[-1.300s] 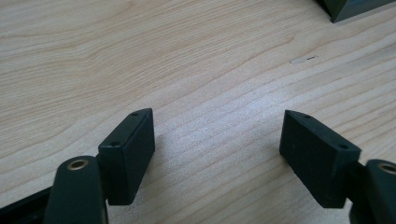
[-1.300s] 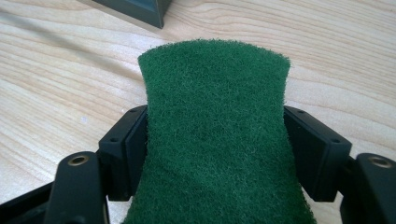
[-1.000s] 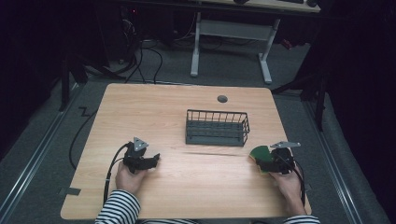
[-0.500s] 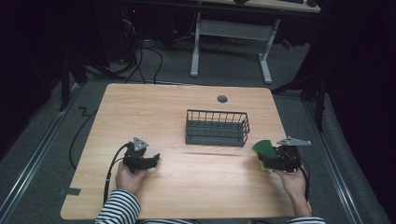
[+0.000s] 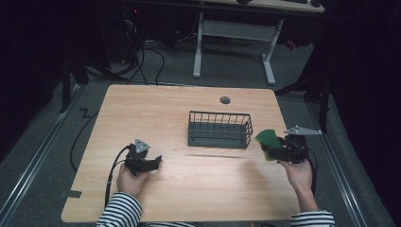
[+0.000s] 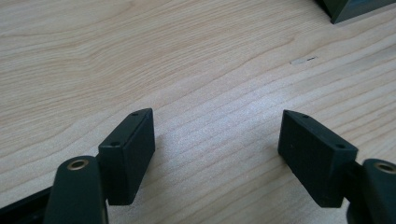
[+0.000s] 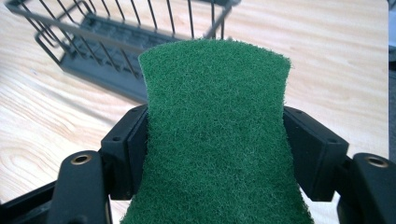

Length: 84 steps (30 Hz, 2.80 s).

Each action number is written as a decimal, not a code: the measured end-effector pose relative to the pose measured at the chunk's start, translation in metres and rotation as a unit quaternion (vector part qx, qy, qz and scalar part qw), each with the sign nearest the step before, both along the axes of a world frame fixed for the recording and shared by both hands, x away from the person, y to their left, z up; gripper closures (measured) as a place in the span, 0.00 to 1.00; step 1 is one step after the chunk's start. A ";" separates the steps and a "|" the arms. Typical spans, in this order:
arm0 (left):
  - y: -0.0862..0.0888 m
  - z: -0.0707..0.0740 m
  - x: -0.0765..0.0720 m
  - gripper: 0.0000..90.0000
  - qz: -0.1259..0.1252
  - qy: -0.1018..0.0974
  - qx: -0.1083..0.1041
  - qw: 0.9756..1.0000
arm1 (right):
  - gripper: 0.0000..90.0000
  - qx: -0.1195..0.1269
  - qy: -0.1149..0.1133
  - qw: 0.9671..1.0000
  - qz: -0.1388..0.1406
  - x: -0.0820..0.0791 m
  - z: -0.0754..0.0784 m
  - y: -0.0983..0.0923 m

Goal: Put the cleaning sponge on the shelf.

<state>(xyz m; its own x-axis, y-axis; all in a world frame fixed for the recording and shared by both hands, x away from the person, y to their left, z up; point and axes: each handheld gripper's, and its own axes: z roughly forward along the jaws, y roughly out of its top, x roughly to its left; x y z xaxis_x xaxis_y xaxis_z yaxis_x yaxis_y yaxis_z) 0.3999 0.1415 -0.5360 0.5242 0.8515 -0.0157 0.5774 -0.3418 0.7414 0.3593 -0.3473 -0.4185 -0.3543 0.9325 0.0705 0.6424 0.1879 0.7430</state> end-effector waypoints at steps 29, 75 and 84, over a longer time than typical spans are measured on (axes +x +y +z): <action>0.001 0.000 0.000 0.31 0.001 0.002 -0.005 1.000 | 0.34 -0.031 0.013 0.999 0.008 0.099 0.035 0.082; 0.001 0.000 0.000 0.30 0.000 0.002 -0.007 1.000 | 0.34 -0.081 0.065 0.995 -0.013 0.130 -0.007 0.116; 0.001 0.000 0.000 0.30 0.000 0.002 -0.005 1.000 | 0.34 -0.081 0.068 0.994 -0.014 0.130 -0.008 0.116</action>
